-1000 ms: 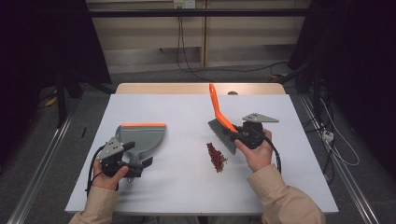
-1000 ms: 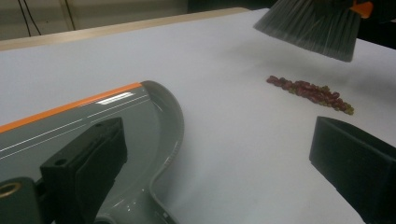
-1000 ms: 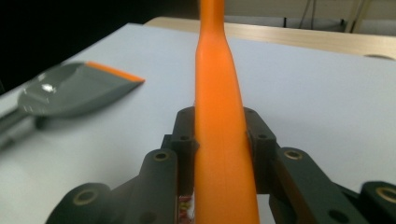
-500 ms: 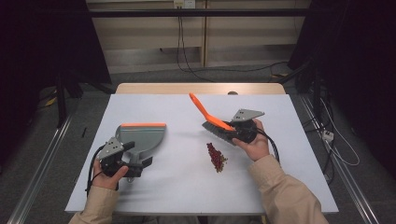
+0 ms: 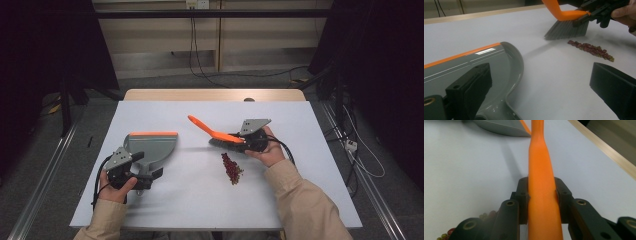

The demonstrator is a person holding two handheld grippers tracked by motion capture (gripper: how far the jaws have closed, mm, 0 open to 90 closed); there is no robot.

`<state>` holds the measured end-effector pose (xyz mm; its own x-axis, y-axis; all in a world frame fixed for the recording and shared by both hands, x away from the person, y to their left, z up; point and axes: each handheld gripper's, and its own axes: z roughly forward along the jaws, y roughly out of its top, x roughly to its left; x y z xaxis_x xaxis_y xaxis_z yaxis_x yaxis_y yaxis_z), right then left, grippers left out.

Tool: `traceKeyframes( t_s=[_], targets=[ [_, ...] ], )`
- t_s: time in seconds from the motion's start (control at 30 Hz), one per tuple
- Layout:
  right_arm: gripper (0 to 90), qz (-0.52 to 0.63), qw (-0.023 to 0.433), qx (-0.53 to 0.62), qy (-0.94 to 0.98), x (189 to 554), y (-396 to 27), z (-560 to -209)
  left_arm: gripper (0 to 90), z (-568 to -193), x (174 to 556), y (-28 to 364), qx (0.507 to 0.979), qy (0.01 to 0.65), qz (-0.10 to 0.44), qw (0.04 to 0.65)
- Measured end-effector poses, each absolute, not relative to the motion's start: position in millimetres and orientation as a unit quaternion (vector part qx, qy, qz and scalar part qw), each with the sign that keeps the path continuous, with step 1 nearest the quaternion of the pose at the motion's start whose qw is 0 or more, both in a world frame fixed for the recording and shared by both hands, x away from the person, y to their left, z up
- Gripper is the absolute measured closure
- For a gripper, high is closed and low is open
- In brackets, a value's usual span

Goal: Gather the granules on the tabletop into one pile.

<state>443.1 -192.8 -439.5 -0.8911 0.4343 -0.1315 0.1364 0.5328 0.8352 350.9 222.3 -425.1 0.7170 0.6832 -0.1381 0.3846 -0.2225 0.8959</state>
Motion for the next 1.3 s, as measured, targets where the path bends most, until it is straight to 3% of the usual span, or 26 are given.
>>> traceKeyframes(
  t_s=[0.5,1.3],
  targets=[
    [71.1,0.431,0.136,0.087,0.888,425,-196,-435,4.0,-426,351,223,0.768,0.35,0.145,0.516],
    [71.0,0.434,0.116,0.062,0.891,393,-197,-432,4.0,-427,352,220,0.772,0.347,0.147,0.512]
  ],
)
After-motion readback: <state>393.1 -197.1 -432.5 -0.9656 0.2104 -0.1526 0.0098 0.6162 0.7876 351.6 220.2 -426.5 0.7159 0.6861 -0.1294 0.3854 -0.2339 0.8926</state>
